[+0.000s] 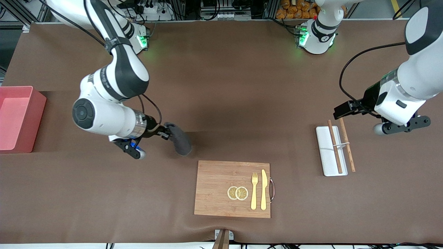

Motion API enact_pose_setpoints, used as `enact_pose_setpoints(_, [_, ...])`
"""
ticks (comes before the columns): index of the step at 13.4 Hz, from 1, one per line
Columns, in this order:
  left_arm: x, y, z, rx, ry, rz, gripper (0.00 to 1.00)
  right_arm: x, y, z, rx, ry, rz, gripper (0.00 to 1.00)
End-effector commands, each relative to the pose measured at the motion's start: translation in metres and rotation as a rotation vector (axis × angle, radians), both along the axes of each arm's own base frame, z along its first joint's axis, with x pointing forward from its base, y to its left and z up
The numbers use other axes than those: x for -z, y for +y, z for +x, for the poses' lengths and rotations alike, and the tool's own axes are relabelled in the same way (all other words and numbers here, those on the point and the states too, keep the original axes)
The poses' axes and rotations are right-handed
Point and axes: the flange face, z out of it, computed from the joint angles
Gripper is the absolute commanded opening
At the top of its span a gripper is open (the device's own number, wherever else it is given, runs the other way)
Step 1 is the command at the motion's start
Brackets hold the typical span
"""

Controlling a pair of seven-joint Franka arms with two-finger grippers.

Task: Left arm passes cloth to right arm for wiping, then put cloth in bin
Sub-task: 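Move the cloth toward the pink bin with the right gripper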

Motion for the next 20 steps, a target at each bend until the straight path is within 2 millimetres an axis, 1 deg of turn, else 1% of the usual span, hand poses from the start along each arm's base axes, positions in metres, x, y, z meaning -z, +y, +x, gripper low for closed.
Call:
enact_pose_setpoints(1, [-0.017,0.016,-0.02,0.032,-0.011,0.062,1.0,-0.014,-0.051,0.005,-0.095,-0.019,-0.021,0.0])
enact_pose_setpoints(2, [-0.02,0.017,-0.024,0.053,-0.017,0.067,1.0,-0.007,-0.073,0.01,-0.121,-0.018,-0.046,0.0])
enact_pose_setpoints(3, [-0.023,0.019,-0.027,0.077,-0.023,0.068,1.0,0.001,-0.101,0.013,-0.144,-0.019,-0.074,0.0])
enact_pose_setpoints(4, [-0.026,0.021,-0.03,0.092,-0.028,0.073,1.0,0.01,-0.125,0.014,-0.177,-0.012,-0.092,0.0])
enact_pose_setpoints(6, [-0.028,0.025,-0.034,0.11,-0.029,0.08,1.0,0.04,-0.186,0.01,-0.196,0.046,-0.138,0.0])
enact_pose_setpoints(7, [-0.027,0.034,-0.033,0.11,-0.028,0.085,1.0,0.054,-0.211,0.006,-0.203,0.07,-0.133,0.0])
enact_pose_setpoints(8, [-0.026,0.037,-0.035,0.119,-0.024,0.094,1.0,0.067,-0.232,0.003,-0.213,0.086,-0.126,0.0])
enact_pose_setpoints(9, [-0.024,0.046,-0.036,0.128,-0.02,0.105,1.0,0.081,-0.255,0.002,-0.231,0.105,-0.135,0.0])
enact_pose_setpoints(10, [-0.027,0.053,-0.041,0.137,-0.028,0.112,1.0,0.089,-0.288,0.0,-0.246,0.112,-0.138,0.0])
enact_pose_setpoints(11, [-0.028,0.063,-0.042,0.137,-0.028,0.112,1.0,0.094,-0.316,-0.003,-0.282,0.113,-0.136,0.0])
enact_pose_setpoints(12, [-0.029,0.069,-0.046,0.145,-0.028,0.113,1.0,0.095,-0.35,-0.007,-0.32,0.111,-0.147,0.0])
enact_pose_setpoints(13, [-0.028,0.08,-0.048,0.136,-0.027,0.11,1.0,0.1,-0.379,-0.012,-0.348,0.126,-0.174,0.0])
enact_pose_setpoints(15, [-0.026,0.093,-0.052,0.115,-0.019,0.109,1.0,0.101,-0.448,-0.026,-0.407,0.115,-0.2,0.0])
enact_pose_setpoints(16, [-0.028,0.096,-0.057,0.114,-0.022,0.108,1.0,0.101,-0.472,-0.033,-0.434,0.106,-0.205,0.0])
enact_pose_setpoints(17, [-0.028,0.098,-0.059,0.115,-0.02,0.107,1.0,0.099,-0.499,-0.042,-0.449,0.113,-0.231,0.0])
enact_pose_setpoints(18, [-0.028,0.098,-0.059,0.117,-0.022,0.107,1.0,0.098,-0.521,-0.05,-0.465,0.123,-0.252,0.0])
enact_pose_setpoints(19, [-0.03,0.097,-0.059,0.117,-0.025,0.107,1.0,0.095,-0.536,-0.056,-0.483,0.128,-0.258,0.0])
enact_pose_setpoints(20, [-0.03,0.094,-0.059,0.123,-0.027,0.107,1.0,0.088,-0.55,-0.061,-0.506,0.125,-0.266,0.0])
